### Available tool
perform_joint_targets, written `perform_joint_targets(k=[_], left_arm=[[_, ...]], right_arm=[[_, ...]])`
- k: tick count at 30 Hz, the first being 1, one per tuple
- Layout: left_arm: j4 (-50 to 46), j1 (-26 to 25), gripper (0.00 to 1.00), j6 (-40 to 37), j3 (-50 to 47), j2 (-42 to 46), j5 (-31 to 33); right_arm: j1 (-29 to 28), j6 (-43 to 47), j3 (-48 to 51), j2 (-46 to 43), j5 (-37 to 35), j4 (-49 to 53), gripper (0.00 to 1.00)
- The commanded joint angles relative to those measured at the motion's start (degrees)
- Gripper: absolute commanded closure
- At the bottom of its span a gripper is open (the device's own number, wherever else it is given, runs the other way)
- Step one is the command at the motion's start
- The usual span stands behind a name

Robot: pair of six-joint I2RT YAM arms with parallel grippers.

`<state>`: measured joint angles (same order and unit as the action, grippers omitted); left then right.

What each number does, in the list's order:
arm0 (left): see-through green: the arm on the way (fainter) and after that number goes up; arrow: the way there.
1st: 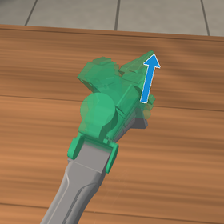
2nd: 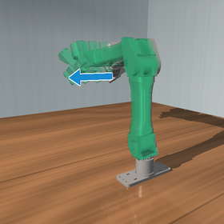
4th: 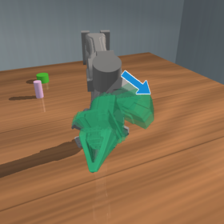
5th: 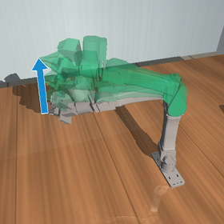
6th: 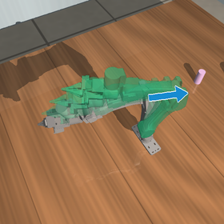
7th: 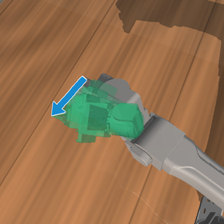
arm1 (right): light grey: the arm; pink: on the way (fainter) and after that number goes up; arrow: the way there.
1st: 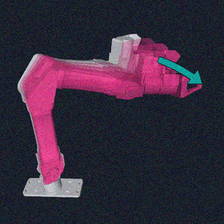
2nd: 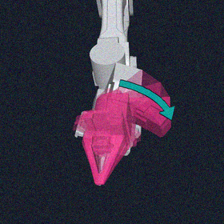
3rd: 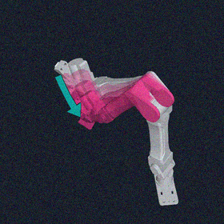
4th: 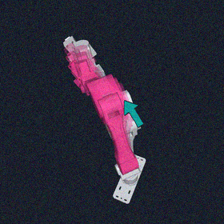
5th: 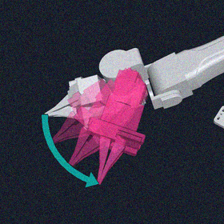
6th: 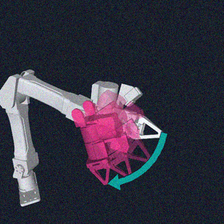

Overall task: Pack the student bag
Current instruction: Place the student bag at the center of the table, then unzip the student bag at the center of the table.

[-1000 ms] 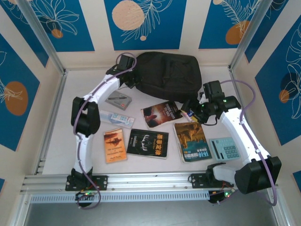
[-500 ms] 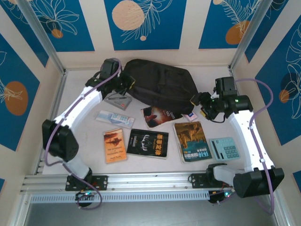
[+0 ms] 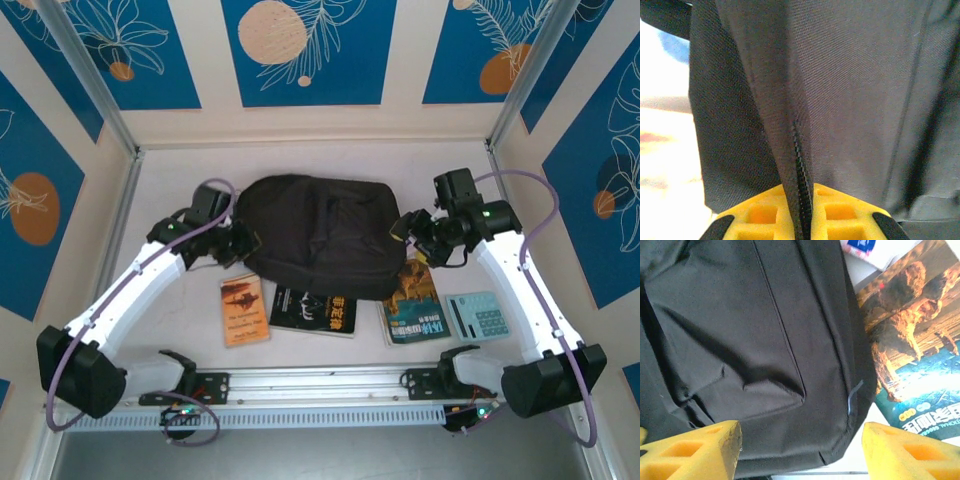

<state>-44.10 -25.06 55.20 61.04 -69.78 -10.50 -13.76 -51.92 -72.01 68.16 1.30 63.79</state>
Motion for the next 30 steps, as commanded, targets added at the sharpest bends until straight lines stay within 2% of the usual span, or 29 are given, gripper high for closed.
perform_joint_targets(k=[1,2,4,5,9,11,15,19,26,28,30], left_arm=[[-7.4,-0.7,0.97,-6.9,-2.9,1.6,-1.2],[-8.3,-0.7,0.91,-8.0,-3.0,1.3,-1.1],[-11.6,-0.7,0.7,-9.9,-1.8,-0.2,-0.4],[-13.1,-0.7,0.64,-10.8,-1.1,-0.8,-0.3],[-17.0,-0.9,0.5,-15.3,2.3,-1.1,-1.8],[-19.0,-1.3,0.47,-17.3,4.3,-1.1,-1.8],[-22.0,-3.2,0.47,-22.5,7.4,-2.0,-1.2],[-22.5,-5.0,0.47,-24.5,7.7,-3.1,-1.7],[-23.9,-5.5,0.48,-22.4,9.8,-6.0,0.6],[-24.8,-5.5,0.49,-22.5,9.7,-6.1,2.0],[-25.5,-5.5,0.49,-22.4,9.4,-6.0,3.0]], right_arm=[[-1.3,-1.1,3.3,1.1,0.3,0.6,0.35],[-1.5,-0.9,4.4,1.2,1.1,-0.1,0.34],[-1.9,-1.1,6.9,0.8,2.0,-1.3,0.32],[-2.1,-1.2,8.5,0.3,2.6,-2.4,0.29],[-2.2,-2.0,15.5,-2.3,8.3,-10.0,0.22],[-2.4,-3.1,19.3,-3.6,12.8,-14.4,0.22],[-4.2,-4.1,24.2,-5.3,11.5,-17.0,0.29],[-4.4,-5.5,29.8,-7.7,14.9,-22.9,0.36],[-3.7,-6.3,34.6,-11.4,15.4,-28.9,0.68],[-3.1,-6.1,35.0,-11.7,15.0,-29.5,0.76],[-2.3,-5.6,34.5,-12.0,14.3,-29.6,0.79]])
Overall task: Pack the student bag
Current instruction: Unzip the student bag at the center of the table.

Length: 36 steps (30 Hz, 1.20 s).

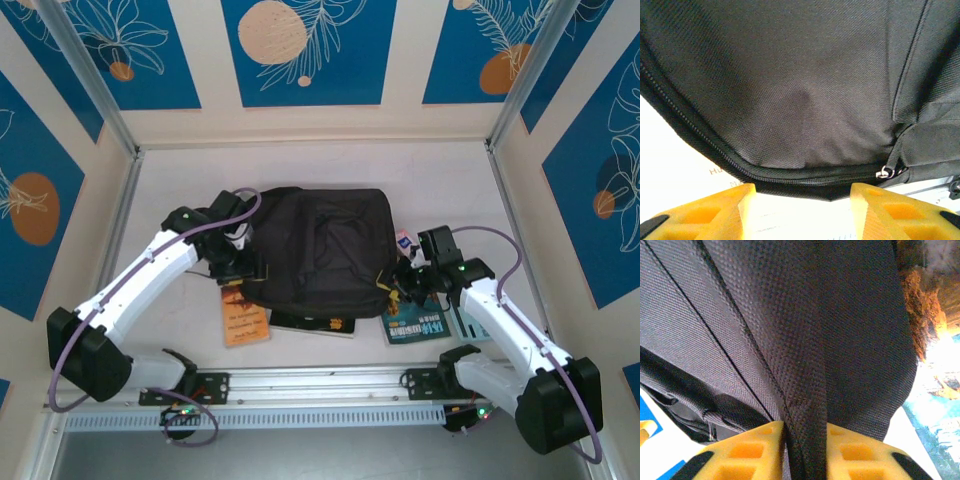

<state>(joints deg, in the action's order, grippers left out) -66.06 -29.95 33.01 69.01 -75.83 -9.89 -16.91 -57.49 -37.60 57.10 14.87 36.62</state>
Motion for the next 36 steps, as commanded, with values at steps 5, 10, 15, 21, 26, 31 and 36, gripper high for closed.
perform_joint_targets(k=[5,10,15,21,26,31,36], left_arm=[[-1.8,-1.3,0.49,-3.6,4.5,-2.3,-3.1],[-2.7,-6.2,0.48,-9.6,8.6,-6.9,-0.7],[-1.4,-9.7,0.48,-9.4,5.9,-8.3,-0.6],[-0.2,-10.2,0.48,-7.2,4.5,-7.2,1.6],[1.9,-10.1,0.48,-8.0,4.6,-5.7,1.4],[6.2,-10.5,0.48,-7.2,6.9,-9.5,-3.2],[4.7,-12.6,0.48,-9.0,11.7,-14.9,1.2]], right_arm=[[2.2,3.6,-3.7,0.1,-1.6,-0.8,0.87],[2.4,7.3,-6.8,2.7,-3.1,1.5,0.9],[2.5,10.4,-9.3,2.4,-7.1,3.5,0.89],[3.2,4.5,-16.3,5.9,-13.6,16.0,0.26],[0.4,-10.5,-13.5,0.1,-6.4,17.3,0.19],[-4.3,-31.0,-1.1,-8.5,-4.2,1.8,0.26],[-17.3,-43.1,-0.8,-6.1,-17.1,-0.3,0.3]])
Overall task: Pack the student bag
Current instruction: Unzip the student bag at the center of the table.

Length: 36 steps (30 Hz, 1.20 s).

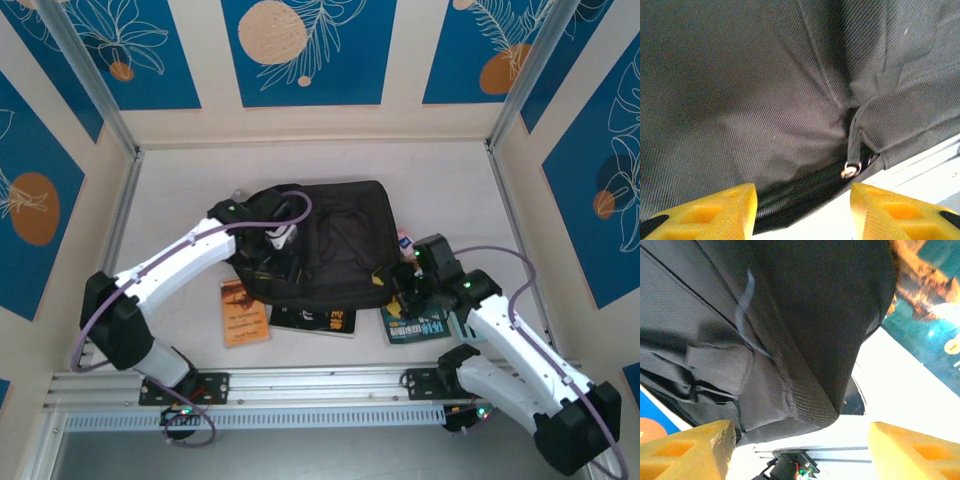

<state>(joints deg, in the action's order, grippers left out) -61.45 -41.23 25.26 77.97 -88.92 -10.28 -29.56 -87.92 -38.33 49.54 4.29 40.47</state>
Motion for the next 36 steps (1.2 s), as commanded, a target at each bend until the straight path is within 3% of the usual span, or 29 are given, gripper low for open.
perform_joint_targets(k=[1,5,13,19,33,36], left_arm=[[0.2,-1.4,0.48,-1.2,3.1,-2.1,2.2],[0.8,-1.4,0.48,-0.6,2.8,-1.9,3.5],[3.5,-2.2,0.48,-1.1,0.3,-2.5,0.5],[2.6,-6.3,0.45,-4.2,4.1,-8.5,2.8],[3.5,-7.9,0.45,-2.6,5.1,-16.8,6.4],[3.6,-8.7,0.49,-2.8,5.2,-18.7,5.7]], right_arm=[[-6.3,-14.7,0.1,2.6,-7.4,-5.2,0.3],[-9.9,-19.6,2.7,5.3,-10.5,-8.6,0.34],[-9.0,-15.9,5.9,8.3,-13.2,-14.6,0.76],[-7.5,-14.7,7.6,5.8,-11.7,-15.9,1.0],[-6.7,-12.9,9.9,2.2,-10.8,-18.9,1.0],[-6.7,-13.1,10.6,2.1,-11.1,-19.4,1.0]])
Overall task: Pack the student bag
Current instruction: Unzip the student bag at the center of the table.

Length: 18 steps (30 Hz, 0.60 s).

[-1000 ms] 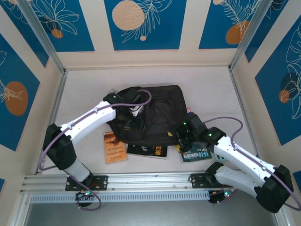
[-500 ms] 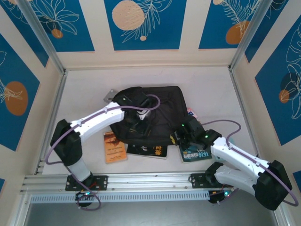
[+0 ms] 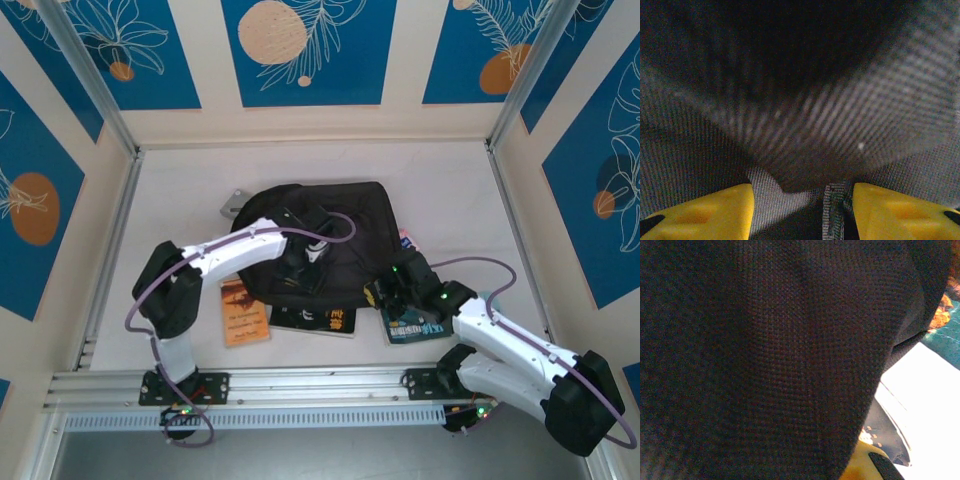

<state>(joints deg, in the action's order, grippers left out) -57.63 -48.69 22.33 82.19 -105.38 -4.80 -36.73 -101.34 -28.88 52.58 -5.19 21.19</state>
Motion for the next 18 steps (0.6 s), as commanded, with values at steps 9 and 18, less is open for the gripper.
perform_joint_targets(k=[9,18], left_arm=[[-0.5,-1.3,1.0,-0.7,0.9,-1.5,-0.7],[-4.6,0.5,1.0,0.5,4.1,5.6,1.7]], right_arm=[[0.9,1.5,2.2,-1.8,-3.0,1.1,1.0],[2.1,7.5,1.2,-1.9,-4.6,3.9,0.98]])
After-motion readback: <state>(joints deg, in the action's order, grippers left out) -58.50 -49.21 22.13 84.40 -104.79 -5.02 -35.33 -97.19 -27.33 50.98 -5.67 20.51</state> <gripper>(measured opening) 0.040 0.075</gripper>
